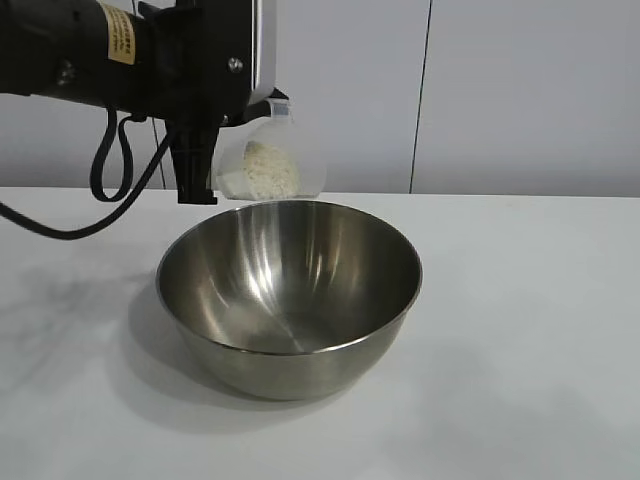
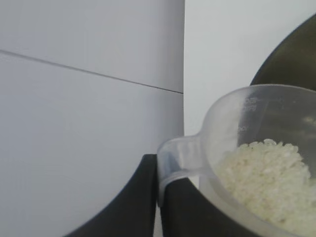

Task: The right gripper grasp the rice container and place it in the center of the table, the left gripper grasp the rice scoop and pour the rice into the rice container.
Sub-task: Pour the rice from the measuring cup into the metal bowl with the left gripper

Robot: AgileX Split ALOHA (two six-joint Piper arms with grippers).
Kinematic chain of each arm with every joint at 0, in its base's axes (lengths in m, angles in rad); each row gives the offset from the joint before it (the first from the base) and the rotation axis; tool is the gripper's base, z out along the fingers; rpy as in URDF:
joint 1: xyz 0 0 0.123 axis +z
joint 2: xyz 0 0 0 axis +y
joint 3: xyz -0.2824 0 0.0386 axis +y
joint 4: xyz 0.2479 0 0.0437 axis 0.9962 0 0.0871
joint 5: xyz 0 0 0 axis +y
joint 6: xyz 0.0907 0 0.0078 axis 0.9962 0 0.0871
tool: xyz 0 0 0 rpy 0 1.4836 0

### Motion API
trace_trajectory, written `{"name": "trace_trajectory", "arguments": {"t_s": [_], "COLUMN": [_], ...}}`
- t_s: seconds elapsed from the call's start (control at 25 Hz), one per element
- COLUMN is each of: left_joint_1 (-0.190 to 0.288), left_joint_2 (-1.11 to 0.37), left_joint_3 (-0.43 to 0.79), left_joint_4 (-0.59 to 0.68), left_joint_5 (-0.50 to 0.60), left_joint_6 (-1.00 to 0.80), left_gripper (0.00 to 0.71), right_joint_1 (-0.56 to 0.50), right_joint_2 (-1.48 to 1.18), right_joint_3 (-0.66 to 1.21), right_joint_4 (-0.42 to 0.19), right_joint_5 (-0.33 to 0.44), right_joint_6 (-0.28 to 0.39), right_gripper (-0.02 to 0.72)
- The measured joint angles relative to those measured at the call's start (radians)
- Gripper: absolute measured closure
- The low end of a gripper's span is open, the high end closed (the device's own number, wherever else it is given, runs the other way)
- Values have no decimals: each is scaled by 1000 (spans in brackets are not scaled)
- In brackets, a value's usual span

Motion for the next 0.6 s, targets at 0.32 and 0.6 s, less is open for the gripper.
{"name": "trace_trajectory", "arguments": {"t_s": [0.32, 0.6], "left_joint_1": [-3, -3], "left_joint_2": [0, 0], "left_joint_3": [0, 0], "left_joint_4": [67, 68], "left_joint_5": [0, -9], "left_joint_6": [504, 704], "left_gripper": [704, 704], "right_joint_1": [0, 0], "right_joint_2": [0, 0], "right_joint_3": [0, 0], "right_joint_4": [0, 0], "right_joint_5": [0, 0], "right_joint_6": [0, 0], "right_gripper": [240, 240]}}
